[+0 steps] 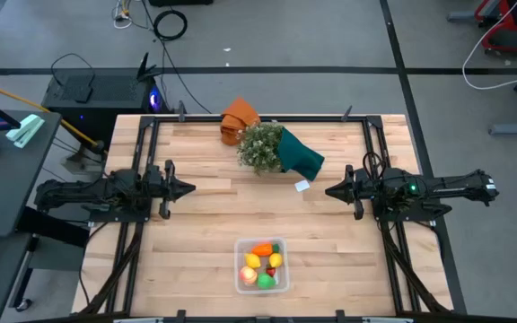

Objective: Pick and placing Produce into tupperware
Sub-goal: Return to Home Position

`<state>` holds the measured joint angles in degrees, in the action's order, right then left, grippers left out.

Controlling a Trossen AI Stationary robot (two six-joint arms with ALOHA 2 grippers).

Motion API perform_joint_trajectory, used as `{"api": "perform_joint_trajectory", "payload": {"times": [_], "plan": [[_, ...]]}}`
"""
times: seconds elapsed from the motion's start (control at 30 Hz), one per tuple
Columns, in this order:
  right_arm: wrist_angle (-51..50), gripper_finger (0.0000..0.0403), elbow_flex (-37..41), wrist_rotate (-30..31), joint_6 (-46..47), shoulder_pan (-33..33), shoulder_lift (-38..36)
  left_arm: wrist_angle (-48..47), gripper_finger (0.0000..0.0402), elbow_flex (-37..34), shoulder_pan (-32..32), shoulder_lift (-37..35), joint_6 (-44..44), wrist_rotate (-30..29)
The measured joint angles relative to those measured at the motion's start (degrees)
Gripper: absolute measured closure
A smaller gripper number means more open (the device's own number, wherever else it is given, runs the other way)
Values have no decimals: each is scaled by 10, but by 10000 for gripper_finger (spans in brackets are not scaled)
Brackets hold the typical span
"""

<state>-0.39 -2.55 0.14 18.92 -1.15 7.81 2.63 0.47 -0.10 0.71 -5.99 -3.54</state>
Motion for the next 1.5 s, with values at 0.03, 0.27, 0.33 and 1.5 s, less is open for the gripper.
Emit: {"api": "perform_joint_trajectory", "payload": {"times": [0.03,0.27,0.33,1.5], "plan": [[0,403,0,0,0,0,0,1,371,0,0,0,-10,-11],[0,403,0,0,0,0,0,1,367,0,0,0,-77,-48],[0,403,0,0,0,0,0,2,370,0,0,0,-78,-49],[0,403,0,0,0,0,0,6,370,0,0,0,-79,-53]]}}
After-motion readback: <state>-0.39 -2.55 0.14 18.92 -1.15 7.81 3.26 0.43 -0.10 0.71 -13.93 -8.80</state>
